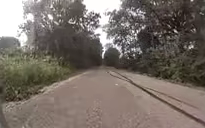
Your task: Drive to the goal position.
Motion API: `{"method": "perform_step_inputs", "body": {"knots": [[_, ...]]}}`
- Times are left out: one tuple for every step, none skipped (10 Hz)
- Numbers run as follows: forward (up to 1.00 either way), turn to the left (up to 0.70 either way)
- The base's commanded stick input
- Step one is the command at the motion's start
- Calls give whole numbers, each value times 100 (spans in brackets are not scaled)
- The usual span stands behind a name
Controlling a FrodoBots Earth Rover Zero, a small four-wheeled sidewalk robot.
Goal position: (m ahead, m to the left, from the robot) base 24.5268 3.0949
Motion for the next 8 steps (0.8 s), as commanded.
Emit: {"method": "perform_step_inputs", "body": {"knots": [[70,0],[70,0],[70,0],[70,0],[70,0],[70,0],[70,0],[70,0]]}}
